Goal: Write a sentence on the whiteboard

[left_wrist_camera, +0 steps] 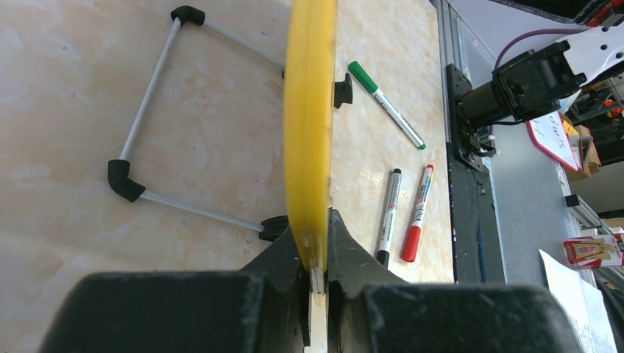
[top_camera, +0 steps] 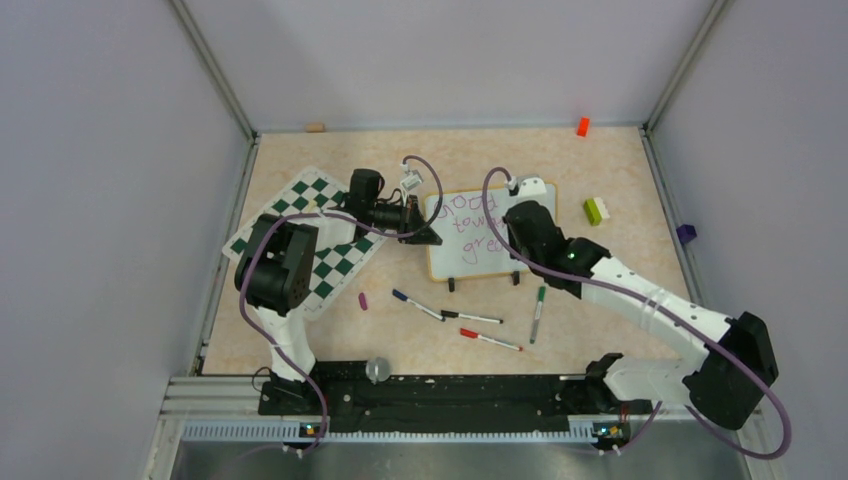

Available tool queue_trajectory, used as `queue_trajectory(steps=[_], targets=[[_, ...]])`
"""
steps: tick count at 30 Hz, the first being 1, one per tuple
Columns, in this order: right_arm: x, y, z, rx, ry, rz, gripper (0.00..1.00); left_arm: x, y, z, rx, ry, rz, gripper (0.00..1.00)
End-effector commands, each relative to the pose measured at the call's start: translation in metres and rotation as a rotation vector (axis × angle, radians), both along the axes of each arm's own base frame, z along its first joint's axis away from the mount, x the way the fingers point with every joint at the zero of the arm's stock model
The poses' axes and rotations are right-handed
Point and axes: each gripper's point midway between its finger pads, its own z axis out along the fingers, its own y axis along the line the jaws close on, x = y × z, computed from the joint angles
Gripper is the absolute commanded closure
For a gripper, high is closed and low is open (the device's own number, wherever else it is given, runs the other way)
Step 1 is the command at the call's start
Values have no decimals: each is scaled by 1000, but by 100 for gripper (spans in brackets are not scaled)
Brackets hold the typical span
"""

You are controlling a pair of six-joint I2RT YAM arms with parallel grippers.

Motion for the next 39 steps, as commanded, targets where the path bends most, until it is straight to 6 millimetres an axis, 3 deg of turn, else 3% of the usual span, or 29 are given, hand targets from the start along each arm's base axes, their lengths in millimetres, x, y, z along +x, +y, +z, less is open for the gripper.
queue_trajectory(steps=[1, 27, 39], targets=[[16, 11, 25, 41, -59, 1, 100, 3, -1, -16, 50, -28, 24, 100], [13, 7, -12, -16, 18, -19, 100, 4, -2, -16, 50, -28, 25, 100], [-7, 2, -40, -6, 98, -9, 100, 3, -1, -16, 51, -27, 25, 100]])
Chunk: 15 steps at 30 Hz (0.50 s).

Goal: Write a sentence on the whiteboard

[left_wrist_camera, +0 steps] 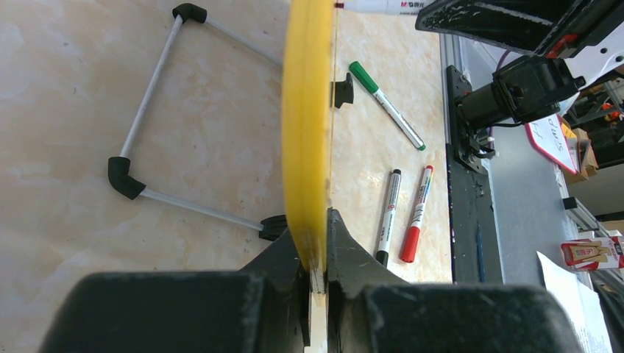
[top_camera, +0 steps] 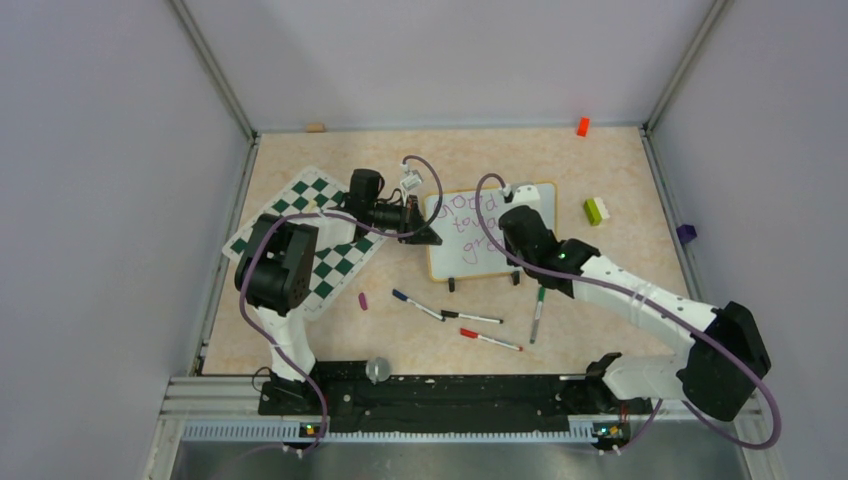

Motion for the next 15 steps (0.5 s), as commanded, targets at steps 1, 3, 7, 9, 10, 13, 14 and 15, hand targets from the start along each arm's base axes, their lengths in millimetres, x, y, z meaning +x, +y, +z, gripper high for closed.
queue_trajectory(steps=[1, 3, 7, 9, 10, 13, 14, 15], targets=[[-9, -4, -18, 11, 46, -4, 100, 3, -1, -16, 48, -35, 21, 100], [-13, -6, -23, 8, 57, -5, 100, 4, -1, -16, 48, -35, 21, 100], [-16, -9, -27, -3, 67, -10, 100, 3, -1, -16, 48, -34, 20, 100], [-16, -10, -26, -7, 65, -14, 100, 4, -1, -16, 47, -35, 20, 100], [-15, -12, -26, -10, 62, -20, 100, 3, -1, -16, 48, -35, 21, 100], [-12, -14, -20, -15, 44, -39, 100, 3, -1, -16, 48, -34, 20, 100], [-11, -14, -16, -12, 34, -44, 100, 4, -2, -16, 48, -36, 20, 100], [-9, -14, -11, -6, 21, -48, 100, 4, -1, -16, 48, -35, 21, 100]])
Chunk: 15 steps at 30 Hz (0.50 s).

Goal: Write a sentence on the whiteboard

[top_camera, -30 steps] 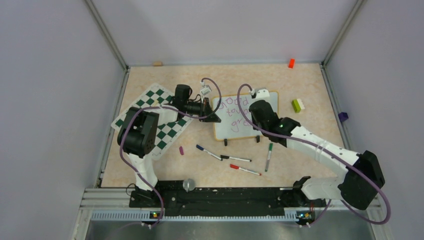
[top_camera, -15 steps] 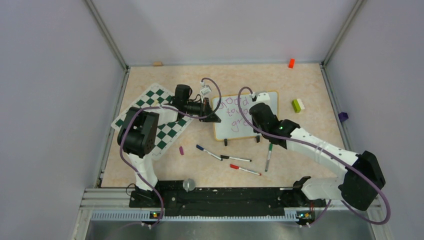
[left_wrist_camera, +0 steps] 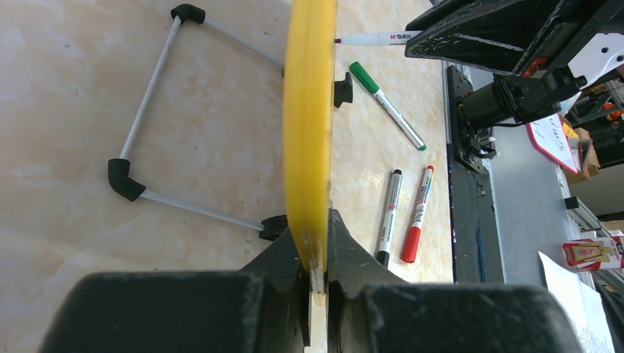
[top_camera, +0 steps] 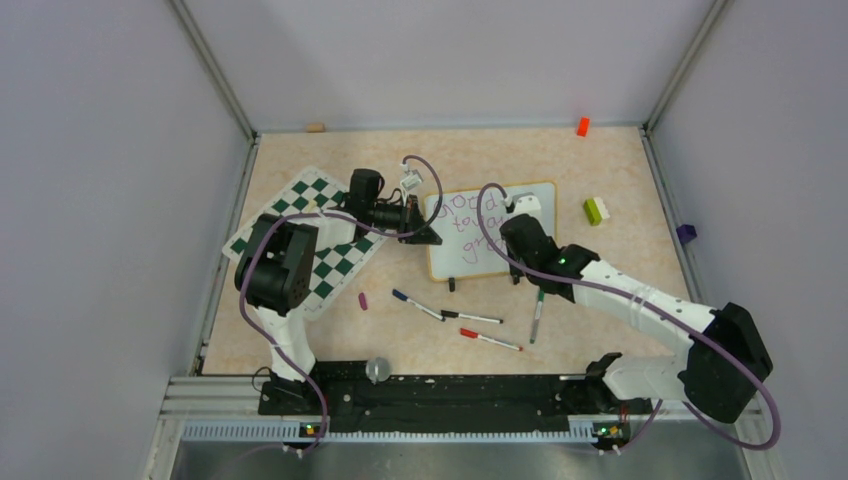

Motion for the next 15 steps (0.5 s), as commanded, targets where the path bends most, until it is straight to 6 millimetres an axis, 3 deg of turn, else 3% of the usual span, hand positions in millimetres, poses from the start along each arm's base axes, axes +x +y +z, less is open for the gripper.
queue_trajectory(steps=[1, 6, 15], targets=[[12, -5, 20, 15, -73, -56, 100, 4, -1, -16, 48, -34, 20, 100], [19, -4, 40, 27, -127, -62, 100, 3, -1, -16, 48, -33, 19, 100], [13, 5, 51, 73, -110, -10, 100, 3, -1, -16, 48, -33, 20, 100]])
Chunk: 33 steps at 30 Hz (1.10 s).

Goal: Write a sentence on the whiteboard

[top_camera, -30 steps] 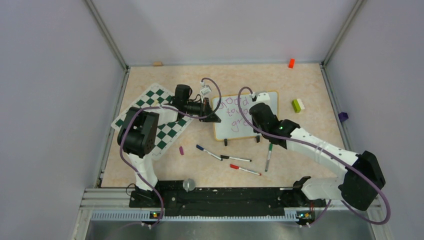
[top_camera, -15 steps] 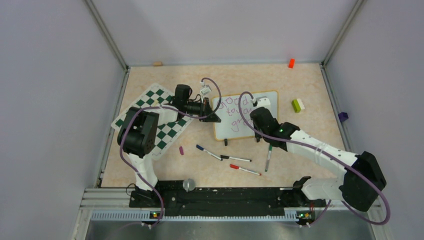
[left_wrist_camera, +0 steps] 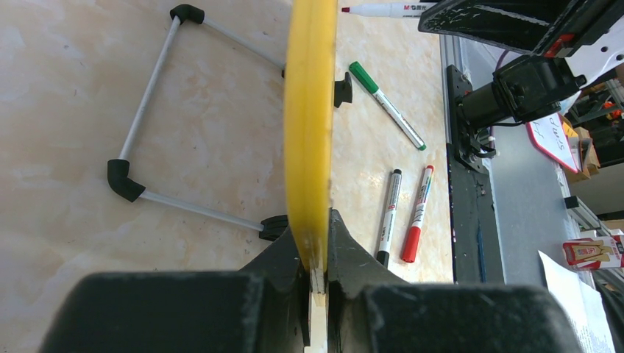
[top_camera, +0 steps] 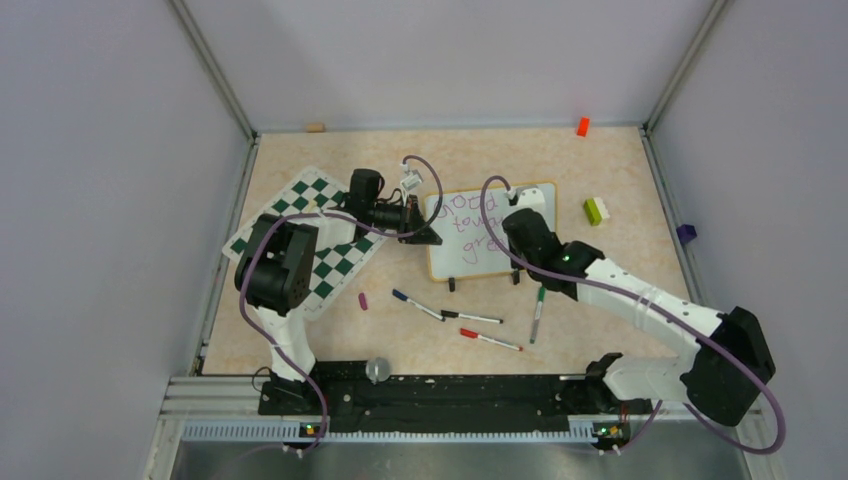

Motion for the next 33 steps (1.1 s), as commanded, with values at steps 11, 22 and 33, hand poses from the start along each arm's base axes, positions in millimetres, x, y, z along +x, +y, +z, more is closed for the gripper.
queue_trajectory(steps=[11, 22, 33], targets=[[8, -4, 27, 36, -66, -24, 100, 3, -1, -17, 48, -30, 20, 100], [15, -5, 14, 40, -47, -37, 100, 3, -1, -17, 49, -30, 22, 100], [-2, -8, -12, 50, 24, -24, 100, 3, -1, -16, 47, -31, 20, 100]])
